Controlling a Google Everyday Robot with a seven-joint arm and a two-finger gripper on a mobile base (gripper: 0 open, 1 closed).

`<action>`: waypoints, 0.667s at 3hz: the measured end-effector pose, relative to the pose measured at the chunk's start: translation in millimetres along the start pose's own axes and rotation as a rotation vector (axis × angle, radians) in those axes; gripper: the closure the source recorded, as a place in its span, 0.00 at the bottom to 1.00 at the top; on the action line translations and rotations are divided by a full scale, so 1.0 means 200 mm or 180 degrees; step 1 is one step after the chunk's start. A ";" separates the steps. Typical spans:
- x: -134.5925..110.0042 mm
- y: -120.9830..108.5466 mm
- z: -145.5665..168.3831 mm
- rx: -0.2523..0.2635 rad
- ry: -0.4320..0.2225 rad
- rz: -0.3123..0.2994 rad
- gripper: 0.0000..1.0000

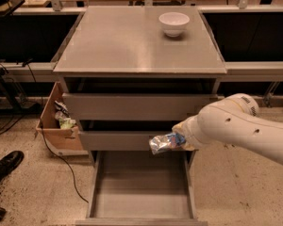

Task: Pick redbull can from bottom drawer and place on counter

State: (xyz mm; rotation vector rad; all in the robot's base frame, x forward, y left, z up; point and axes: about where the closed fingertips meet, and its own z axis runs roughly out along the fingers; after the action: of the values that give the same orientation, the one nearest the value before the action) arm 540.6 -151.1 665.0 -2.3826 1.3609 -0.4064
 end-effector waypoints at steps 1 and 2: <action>0.01 -0.21 -0.18 0.0174 0.0087 -0.0084 1.00; 0.04 -0.44 -0.41 0.0327 0.0275 -0.0150 1.00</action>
Offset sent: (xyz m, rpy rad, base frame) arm 0.0597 0.0308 0.1911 -0.0727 -0.2231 -0.0018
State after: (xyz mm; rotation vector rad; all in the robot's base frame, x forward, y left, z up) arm 577.3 -130.0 778.3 -2.3408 1.2896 -0.5844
